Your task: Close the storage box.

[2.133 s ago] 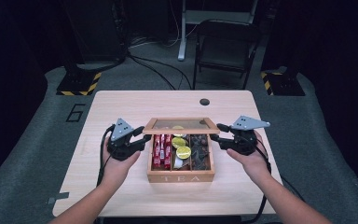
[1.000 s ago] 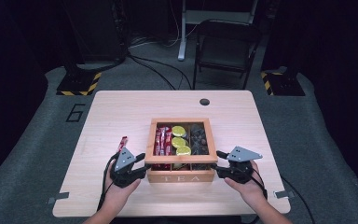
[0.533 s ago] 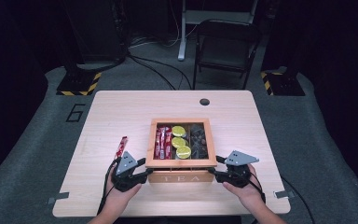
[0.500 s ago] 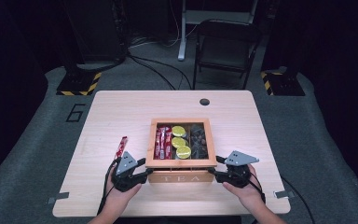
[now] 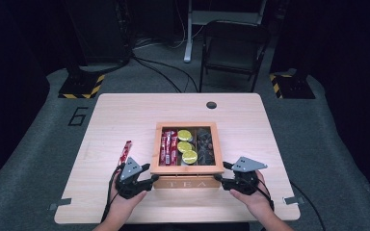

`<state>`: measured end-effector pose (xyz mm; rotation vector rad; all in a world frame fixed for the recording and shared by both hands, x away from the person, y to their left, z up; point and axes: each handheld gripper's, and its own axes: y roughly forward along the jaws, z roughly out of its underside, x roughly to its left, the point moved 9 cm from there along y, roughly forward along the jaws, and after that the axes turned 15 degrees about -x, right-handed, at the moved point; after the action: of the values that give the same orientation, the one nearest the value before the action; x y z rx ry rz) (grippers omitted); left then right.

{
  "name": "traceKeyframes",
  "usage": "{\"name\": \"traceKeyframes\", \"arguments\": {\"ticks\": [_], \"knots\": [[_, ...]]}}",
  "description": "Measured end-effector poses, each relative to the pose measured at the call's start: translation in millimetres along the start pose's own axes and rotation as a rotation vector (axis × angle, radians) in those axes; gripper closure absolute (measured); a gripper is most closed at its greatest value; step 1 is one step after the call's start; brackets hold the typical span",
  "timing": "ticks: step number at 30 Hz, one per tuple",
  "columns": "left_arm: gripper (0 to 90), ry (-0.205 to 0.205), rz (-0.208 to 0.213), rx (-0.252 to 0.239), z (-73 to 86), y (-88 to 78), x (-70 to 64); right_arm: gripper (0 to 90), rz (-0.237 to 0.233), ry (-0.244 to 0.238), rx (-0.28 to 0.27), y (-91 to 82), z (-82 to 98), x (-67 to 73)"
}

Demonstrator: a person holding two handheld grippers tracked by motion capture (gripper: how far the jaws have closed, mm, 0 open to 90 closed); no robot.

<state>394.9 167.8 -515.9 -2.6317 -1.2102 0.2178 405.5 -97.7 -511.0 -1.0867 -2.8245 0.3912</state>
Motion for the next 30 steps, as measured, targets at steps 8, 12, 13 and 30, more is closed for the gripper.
{"name": "traceKeyframes", "arguments": {"ticks": [8, 12, 13, 30], "knots": [[40.1, 0.011, 0.026, 0.007, 2.2, 1.0, -5.5, 39.1, 0.000, 0.006, 0.027, -0.2, 4.4, 2.1], [39.6, 0.010, 0.037, 0.010, 4.2, 2.9, -8.4, 35.9, 0.003, 0.006, 0.032, 0.7, 5.9, 3.0], [39.5, 0.014, 0.034, 0.007, 4.6, 3.3, -8.6, 35.0, 0.003, 0.009, 0.033, 0.3, 5.9, 3.8], [30.1, -0.015, 0.033, 0.018, 10.7, 3.9, -8.5, 33.6, -0.019, 0.001, 0.033, -1.1, 4.7, 7.2]]}}
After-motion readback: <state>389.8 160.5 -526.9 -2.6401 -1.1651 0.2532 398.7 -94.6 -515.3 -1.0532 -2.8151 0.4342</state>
